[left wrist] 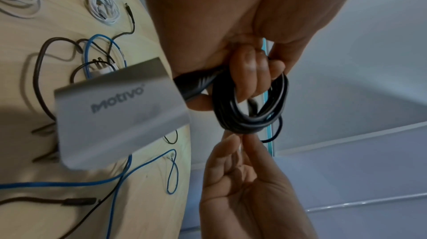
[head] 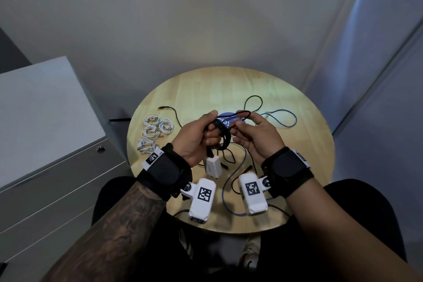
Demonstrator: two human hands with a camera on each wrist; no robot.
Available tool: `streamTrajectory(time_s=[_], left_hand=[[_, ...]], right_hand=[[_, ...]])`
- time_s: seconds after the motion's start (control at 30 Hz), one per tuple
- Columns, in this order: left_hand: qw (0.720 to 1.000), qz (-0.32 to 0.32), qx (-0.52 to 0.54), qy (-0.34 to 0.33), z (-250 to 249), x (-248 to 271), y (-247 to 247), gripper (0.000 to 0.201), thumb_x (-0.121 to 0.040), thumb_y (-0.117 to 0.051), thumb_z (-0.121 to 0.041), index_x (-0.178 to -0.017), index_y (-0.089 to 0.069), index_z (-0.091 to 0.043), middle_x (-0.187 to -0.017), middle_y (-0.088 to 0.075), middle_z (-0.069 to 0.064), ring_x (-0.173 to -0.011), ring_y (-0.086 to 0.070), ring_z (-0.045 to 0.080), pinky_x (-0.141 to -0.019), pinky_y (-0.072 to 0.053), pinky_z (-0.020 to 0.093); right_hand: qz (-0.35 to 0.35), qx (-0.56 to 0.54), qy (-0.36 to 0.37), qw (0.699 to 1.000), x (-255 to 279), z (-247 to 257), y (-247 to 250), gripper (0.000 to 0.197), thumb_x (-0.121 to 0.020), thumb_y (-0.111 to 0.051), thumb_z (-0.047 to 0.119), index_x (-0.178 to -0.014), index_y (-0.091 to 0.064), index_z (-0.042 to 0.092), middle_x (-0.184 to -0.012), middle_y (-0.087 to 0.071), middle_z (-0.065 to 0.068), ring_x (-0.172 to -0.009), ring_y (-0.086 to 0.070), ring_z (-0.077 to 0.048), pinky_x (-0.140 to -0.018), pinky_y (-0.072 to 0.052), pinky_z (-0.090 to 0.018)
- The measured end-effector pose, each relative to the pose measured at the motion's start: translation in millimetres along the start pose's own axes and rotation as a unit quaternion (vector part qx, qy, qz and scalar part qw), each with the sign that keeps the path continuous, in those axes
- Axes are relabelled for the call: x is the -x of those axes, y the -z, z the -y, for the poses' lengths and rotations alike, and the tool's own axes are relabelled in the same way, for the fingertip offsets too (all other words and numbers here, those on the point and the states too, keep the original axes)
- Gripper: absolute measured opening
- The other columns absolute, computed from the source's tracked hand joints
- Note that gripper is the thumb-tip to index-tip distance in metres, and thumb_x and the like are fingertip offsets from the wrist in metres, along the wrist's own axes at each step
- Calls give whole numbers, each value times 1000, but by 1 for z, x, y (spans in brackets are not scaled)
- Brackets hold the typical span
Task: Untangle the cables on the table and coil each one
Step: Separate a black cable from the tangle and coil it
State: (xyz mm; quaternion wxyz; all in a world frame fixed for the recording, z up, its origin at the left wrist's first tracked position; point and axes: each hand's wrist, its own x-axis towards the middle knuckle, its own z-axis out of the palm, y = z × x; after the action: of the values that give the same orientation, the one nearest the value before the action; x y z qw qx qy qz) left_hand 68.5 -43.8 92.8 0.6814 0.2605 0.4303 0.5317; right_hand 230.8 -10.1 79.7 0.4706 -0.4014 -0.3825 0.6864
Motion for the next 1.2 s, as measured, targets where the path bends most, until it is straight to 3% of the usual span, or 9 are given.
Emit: streamTrajectory(time_s=[0.3,0.4,0.47,0.67,0.8,0.9,0.97,1.1,1.2], left_hand=[[998,-28,52,-15,4,-7,5,43,-100,-48,-41,-65,-40,-18,-54,-28,-4,-46,-25,9,-50,-27,20],[997,-44,61,-24,8,-8,4,43,-100,-48,-41,-66,-40,-17,-54,-27,-3,-47,-24,9,-51,-25,22],[997,-50,62,-22,11,-7,3,44,-100,-48,-42,-65,-40,-17,-55,-27,-3,-47,-24,10,-55,-24,24],[997,-71,25,-30,19,1,-8,47,-99,-51,-41,-60,-44,-16,-46,-37,-3,-43,-35,13,-65,-37,30],[997,-64,-10,-33,25,1,-7,49,-98,-51,-46,-59,-44,-17,-55,-29,-1,-55,-25,17,-64,-30,31],[996,-75,42,-33,24,3,-11,48,-99,-50,-45,-60,-43,-16,-52,-29,-1,-54,-33,16,-65,-41,30],[993,-84,72,-30,21,3,-12,49,-99,-50,-44,-59,-41,-16,-53,-30,0,-53,-41,16,-62,-48,28],[993,-102,47,-27,22,-1,-9,51,-97,-53,-46,-56,-43,-17,-61,-32,4,-75,-49,22,-65,-49,28],[994,-100,38,-35,23,0,-9,48,-95,-55,-48,-58,-48,-17,-57,-34,1,-65,-40,19,-80,-42,34]], right_hand=[[59,166,17,984,9,-19,-14,20,-93,-62,14,-110,-65,25,-100,-67,1,-92,-63,-13,-69,-47,-25],[104,224,74,966,9,-29,-11,82,-72,-71,0,-142,-36,20,-113,-61,-10,-96,-61,-14,-74,-52,-24],[97,252,89,959,8,-33,-11,93,-71,-75,0,-146,-28,26,-116,-62,-10,-101,-61,-15,-74,-54,-27],[44,186,80,978,8,-32,-11,27,-87,-74,21,-100,-54,10,-84,-69,2,-78,-65,-12,-73,-50,-26],[42,164,69,983,6,-23,-7,25,-81,-74,40,-84,-61,19,-79,-70,-3,-76,-64,-22,-79,-53,-45],[81,141,78,984,8,-20,-6,13,-88,-71,15,-89,-58,15,-75,-70,3,-72,-65,-15,-76,-54,-33],[121,169,81,975,10,-19,-4,34,-77,-76,4,-101,-54,13,-87,-67,0,-82,-64,-12,-76,-53,-26],[106,293,88,946,9,-26,-6,49,-71,-81,6,-105,-48,18,-94,-62,2,-86,-59,-10,-81,-51,-36],[92,227,69,967,12,-25,-11,35,-79,-80,16,-101,-53,11,-91,-69,-1,-84,-65,-12,-81,-54,-34]])
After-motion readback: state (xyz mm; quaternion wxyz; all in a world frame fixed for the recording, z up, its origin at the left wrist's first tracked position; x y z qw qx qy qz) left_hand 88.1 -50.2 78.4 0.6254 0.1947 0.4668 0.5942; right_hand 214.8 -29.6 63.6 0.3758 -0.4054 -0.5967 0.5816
